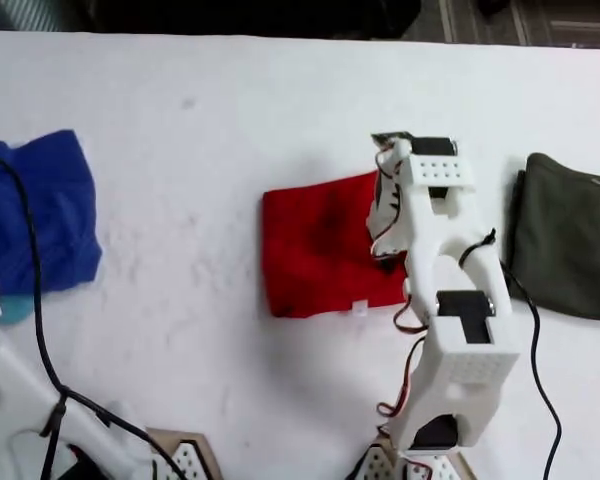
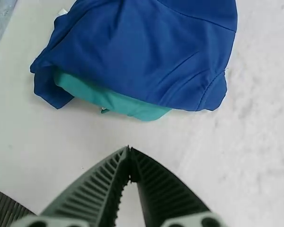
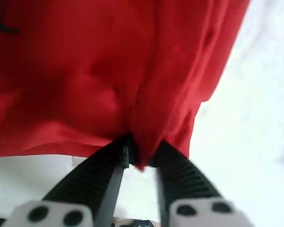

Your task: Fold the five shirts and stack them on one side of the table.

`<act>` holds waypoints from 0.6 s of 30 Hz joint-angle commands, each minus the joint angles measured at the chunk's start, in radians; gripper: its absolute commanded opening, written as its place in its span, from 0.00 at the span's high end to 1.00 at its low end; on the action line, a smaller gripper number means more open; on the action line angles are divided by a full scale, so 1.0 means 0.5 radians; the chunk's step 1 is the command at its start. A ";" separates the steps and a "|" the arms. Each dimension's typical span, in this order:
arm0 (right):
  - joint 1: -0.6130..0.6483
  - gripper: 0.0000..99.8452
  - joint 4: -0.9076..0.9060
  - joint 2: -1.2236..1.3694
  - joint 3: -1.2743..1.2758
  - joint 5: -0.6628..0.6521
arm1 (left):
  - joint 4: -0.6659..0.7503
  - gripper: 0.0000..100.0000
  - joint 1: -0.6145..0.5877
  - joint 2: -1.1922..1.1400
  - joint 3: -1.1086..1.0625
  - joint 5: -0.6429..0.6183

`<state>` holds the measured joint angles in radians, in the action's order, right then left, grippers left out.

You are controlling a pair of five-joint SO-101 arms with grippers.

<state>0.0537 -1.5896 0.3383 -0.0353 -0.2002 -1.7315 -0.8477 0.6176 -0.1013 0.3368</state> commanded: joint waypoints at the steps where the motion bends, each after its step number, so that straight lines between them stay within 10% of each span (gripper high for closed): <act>1: 0.002 0.98 -0.017 -0.118 -0.107 0.006 | 0.009 0.98 -0.002 0.041 0.077 0.012; 18: -0.324 0.98 -0.247 -0.219 -0.147 -0.307 | 0.009 0.98 -0.002 0.041 0.077 0.012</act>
<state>-0.0798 -1.7047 0.2186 -0.1028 -0.3261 -1.7315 -0.8477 0.6176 -0.1013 0.3368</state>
